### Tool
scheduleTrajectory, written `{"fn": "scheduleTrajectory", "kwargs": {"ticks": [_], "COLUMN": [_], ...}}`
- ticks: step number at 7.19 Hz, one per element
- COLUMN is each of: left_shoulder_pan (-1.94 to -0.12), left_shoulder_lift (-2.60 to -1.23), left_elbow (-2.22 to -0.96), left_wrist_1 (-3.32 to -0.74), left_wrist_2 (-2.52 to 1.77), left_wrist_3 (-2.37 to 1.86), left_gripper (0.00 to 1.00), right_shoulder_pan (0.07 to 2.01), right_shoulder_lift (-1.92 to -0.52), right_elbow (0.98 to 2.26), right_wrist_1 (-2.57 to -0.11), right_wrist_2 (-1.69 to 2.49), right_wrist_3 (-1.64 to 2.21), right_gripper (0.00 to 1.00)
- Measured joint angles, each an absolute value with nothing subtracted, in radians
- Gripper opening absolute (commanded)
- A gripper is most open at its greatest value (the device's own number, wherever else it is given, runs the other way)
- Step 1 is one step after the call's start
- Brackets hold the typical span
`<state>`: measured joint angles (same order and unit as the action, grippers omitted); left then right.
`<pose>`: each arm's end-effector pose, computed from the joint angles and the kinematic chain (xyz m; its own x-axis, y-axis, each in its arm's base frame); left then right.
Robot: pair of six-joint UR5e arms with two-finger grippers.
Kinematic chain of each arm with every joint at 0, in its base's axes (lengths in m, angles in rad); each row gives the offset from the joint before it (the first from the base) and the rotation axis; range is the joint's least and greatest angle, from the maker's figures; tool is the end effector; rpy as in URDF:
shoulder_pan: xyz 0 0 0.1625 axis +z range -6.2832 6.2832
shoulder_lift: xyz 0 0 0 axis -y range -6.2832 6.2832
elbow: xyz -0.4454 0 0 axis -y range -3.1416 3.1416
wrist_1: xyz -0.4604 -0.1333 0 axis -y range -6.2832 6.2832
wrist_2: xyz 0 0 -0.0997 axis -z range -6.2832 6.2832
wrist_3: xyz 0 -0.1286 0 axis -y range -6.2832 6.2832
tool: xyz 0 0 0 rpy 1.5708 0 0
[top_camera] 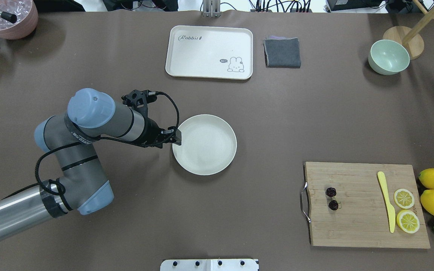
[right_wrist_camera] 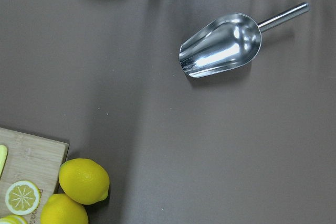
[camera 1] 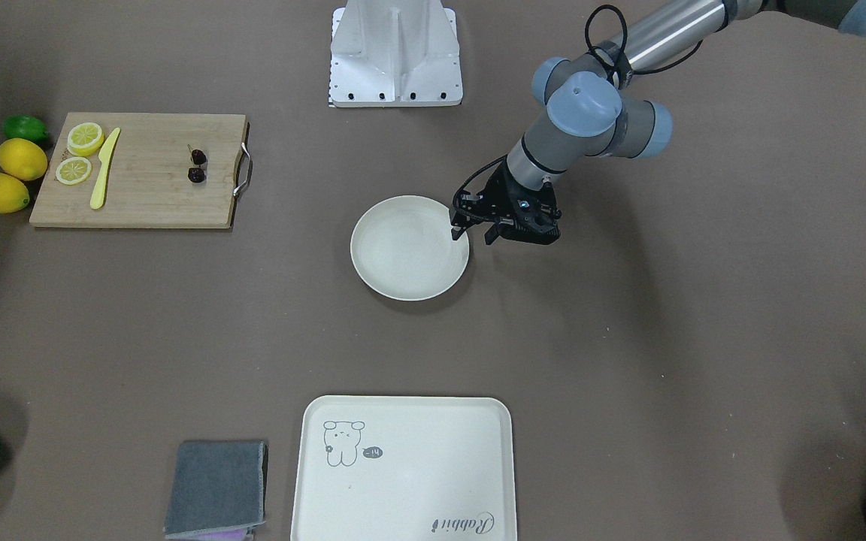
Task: Place red cherry on plate
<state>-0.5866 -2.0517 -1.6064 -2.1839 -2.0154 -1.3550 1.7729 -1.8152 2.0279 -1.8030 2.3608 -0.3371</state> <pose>0.5847 -0.4823 0.2894 0.3850 -0.0238 -0.9226 0.0956 0.9953 0.0142 0.1294 -0.4228 0.5899 0.7145 -0.1778 0.6767 0.0377 0.9756 0.2165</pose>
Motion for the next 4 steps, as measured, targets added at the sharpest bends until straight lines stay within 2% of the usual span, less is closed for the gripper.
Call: {"fn": "scheduleTrajectory", "kwargs": {"ticks": [4], "left_shoulder_pan": [-0.826], "left_shoulder_lift": [-1.847], "left_elbow": [-1.820], "left_wrist_1": [-2.102], "left_wrist_2": [-2.272], "left_wrist_3": [-1.191], "left_gripper": [0.99], "right_shoulder_pan": [1.776], "right_shoulder_lift": [-1.826], "right_elbow": [2.045], "right_wrist_1": [-1.802], "right_wrist_2": [2.361], "right_wrist_3": [-0.339], "right_gripper": [1.00]}}
